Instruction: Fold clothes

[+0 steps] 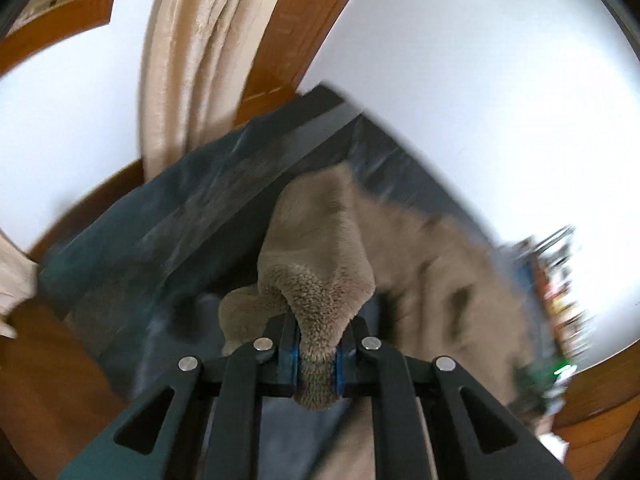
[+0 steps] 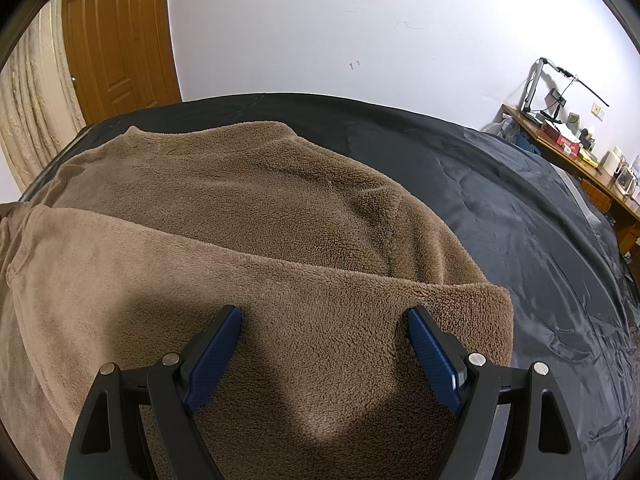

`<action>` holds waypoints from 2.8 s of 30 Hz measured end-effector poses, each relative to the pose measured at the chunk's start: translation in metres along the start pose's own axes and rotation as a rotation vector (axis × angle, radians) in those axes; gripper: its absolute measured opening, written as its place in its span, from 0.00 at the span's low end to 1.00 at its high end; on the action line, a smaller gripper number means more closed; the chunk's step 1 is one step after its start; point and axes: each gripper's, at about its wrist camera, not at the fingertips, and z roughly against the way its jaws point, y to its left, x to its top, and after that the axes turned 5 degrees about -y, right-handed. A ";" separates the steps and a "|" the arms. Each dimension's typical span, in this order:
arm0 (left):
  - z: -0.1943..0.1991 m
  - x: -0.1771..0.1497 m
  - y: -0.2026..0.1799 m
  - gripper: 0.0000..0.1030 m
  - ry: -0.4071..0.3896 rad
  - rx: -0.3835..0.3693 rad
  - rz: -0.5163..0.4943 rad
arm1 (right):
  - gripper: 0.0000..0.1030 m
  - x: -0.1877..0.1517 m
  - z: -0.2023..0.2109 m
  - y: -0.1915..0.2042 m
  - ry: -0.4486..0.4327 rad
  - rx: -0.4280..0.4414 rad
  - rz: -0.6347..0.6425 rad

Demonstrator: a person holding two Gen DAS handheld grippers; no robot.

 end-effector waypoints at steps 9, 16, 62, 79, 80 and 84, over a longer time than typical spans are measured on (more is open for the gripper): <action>0.054 0.071 -0.048 0.13 -0.145 -0.105 0.053 | 0.84 0.000 0.000 0.001 0.000 -0.001 0.001; 0.036 0.064 -0.125 0.13 -0.085 -0.203 -0.069 | 0.84 -0.001 0.003 0.004 -0.001 -0.005 0.005; -0.141 -0.111 -0.282 0.77 0.257 -0.211 -0.498 | 0.84 0.003 0.013 -0.031 -0.102 0.128 -0.225; -0.166 -0.120 -0.192 0.77 0.055 0.206 -0.706 | 0.84 -0.005 0.021 -0.068 -0.192 0.402 -0.486; -0.168 -0.121 -0.193 0.77 0.048 0.219 -0.709 | 0.84 -0.006 0.019 -0.072 -0.189 0.495 -0.535; -0.179 -0.117 -0.192 0.77 0.067 0.210 -0.656 | 0.84 -0.007 0.018 -0.080 -0.174 0.729 -0.618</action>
